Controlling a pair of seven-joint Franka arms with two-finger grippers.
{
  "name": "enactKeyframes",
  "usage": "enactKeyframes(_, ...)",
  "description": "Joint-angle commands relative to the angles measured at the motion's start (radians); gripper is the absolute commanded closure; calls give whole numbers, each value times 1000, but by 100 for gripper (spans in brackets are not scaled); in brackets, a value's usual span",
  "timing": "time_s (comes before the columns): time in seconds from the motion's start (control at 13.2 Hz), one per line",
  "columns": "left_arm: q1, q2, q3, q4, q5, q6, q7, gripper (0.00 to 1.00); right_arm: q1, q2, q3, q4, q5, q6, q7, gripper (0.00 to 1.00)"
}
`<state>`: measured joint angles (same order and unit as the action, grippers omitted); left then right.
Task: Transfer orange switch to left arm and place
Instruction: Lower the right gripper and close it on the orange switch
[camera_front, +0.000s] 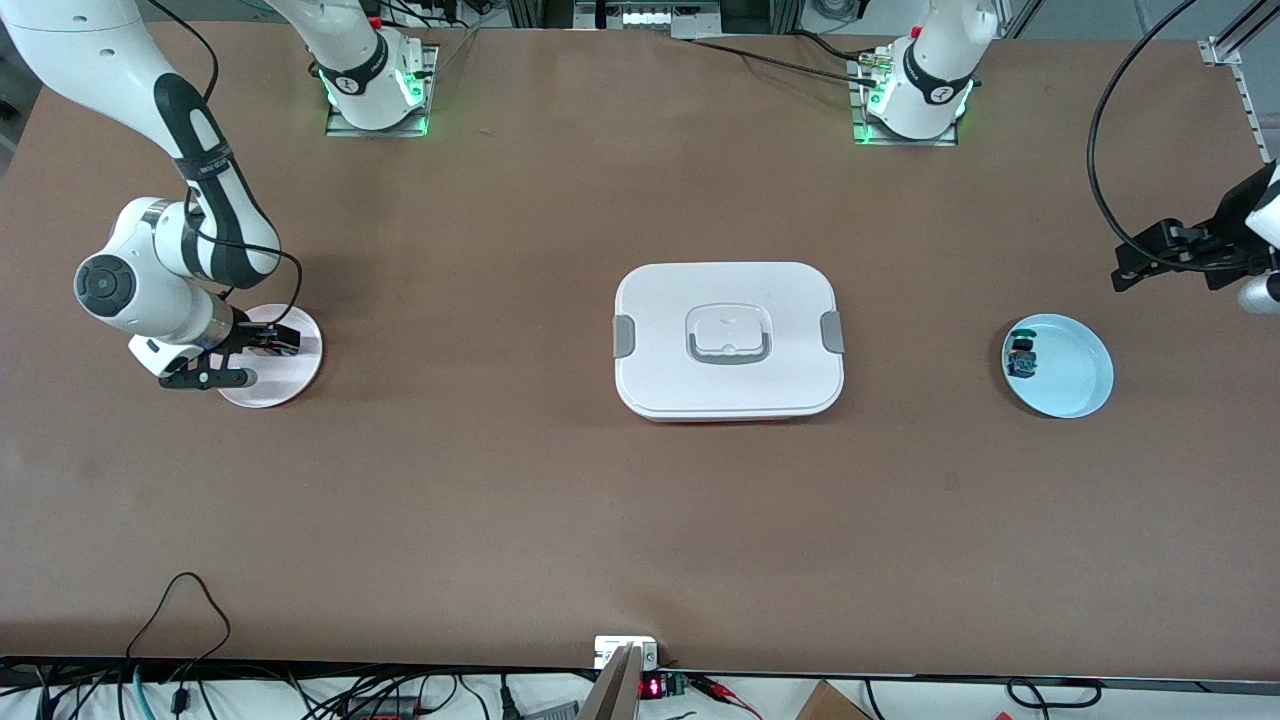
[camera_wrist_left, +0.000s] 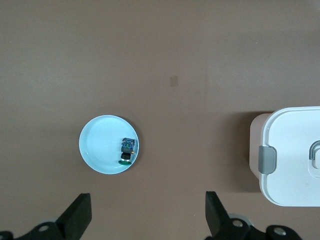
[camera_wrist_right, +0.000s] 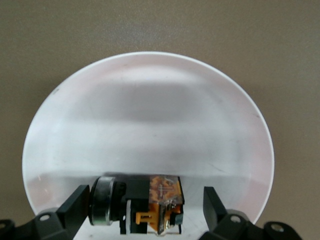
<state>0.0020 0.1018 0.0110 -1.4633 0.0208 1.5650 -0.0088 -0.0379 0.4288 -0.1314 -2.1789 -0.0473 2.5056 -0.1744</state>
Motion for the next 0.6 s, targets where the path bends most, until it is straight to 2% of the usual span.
enactKeyframes(0.0, 4, 13, -3, 27, 11, -20, 1, 0, -5, -2, 6, -39, -9, 61, -8, 0)
enactKeyframes(0.38, 4, 13, -3, 26, 11, -20, 1, 0, -5, -2, 6, -42, -9, 67, 0, 1)
enactKeyframes(0.45, 4, 13, -3, 26, 11, -20, 1, 0, -5, -2, 6, -42, -9, 67, 1, 6)
enactKeyframes(0.53, 4, 13, -3, 26, 11, -20, 1, 0, -5, -2, 6, -42, -9, 65, -2, 26)
